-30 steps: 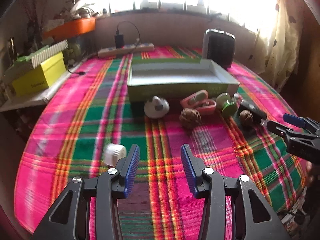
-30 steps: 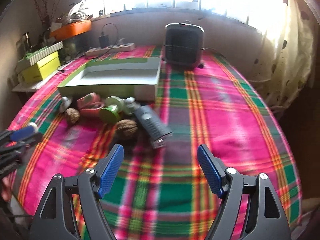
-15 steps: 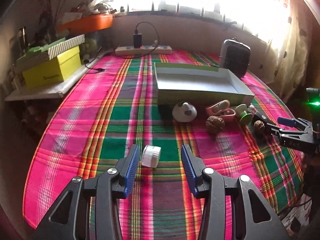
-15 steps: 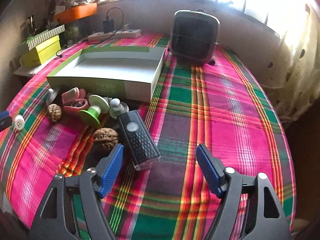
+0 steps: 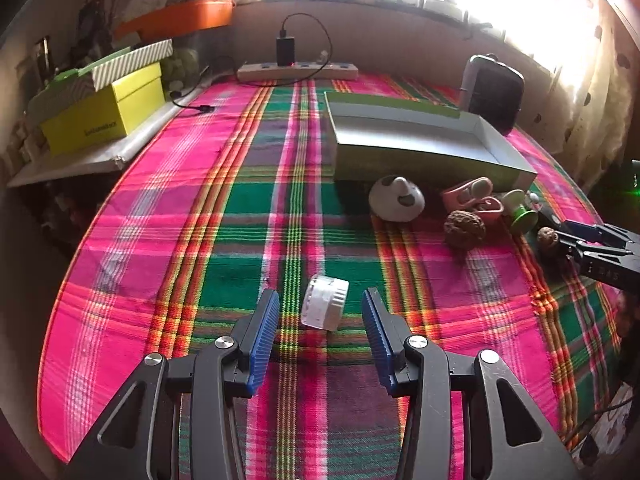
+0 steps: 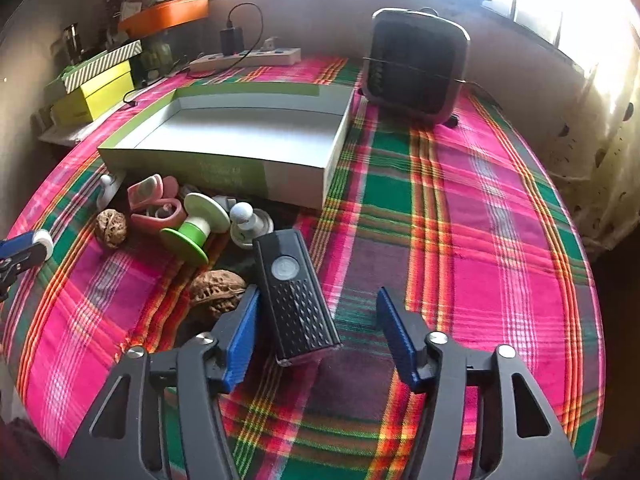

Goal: Organize objects
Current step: 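Grasp the white cylindrical cap with the left tool while the right tool grasps the black remote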

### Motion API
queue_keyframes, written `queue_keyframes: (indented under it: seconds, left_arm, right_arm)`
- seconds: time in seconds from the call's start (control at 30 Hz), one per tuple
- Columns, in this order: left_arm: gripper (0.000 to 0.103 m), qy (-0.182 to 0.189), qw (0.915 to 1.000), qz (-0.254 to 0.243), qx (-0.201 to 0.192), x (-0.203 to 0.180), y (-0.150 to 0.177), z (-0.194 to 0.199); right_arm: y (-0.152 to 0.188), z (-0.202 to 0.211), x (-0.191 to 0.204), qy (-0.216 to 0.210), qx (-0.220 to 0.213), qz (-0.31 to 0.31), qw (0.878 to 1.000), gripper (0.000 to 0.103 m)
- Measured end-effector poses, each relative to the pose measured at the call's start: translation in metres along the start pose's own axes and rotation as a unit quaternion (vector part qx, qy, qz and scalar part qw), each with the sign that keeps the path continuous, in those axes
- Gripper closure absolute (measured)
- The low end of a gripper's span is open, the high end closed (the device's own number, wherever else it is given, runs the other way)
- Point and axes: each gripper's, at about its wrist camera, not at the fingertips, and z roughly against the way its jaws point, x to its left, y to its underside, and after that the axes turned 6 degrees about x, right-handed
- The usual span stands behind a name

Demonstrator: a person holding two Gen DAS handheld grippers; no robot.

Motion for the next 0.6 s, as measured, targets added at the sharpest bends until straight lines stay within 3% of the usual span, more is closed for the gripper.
queue_keyframes:
  seconds: [0.4,0.6]
  left_arm:
    - [0.062,-0.002,0.9999,0.009,0.006,0.0068,-0.0004,-0.0089]
    - [0.074,0.000,0.9999,0.012,0.003,0.0096,-0.0019,-0.0095]
  right_arm:
    - [-0.0046,-0.0009,0.0055,-0.020,-0.002,0.006,1.000,0.069]
    - [-0.0037,-0.0010,0.0062,-0.021,-0.003,0.004,1.000,0.075]
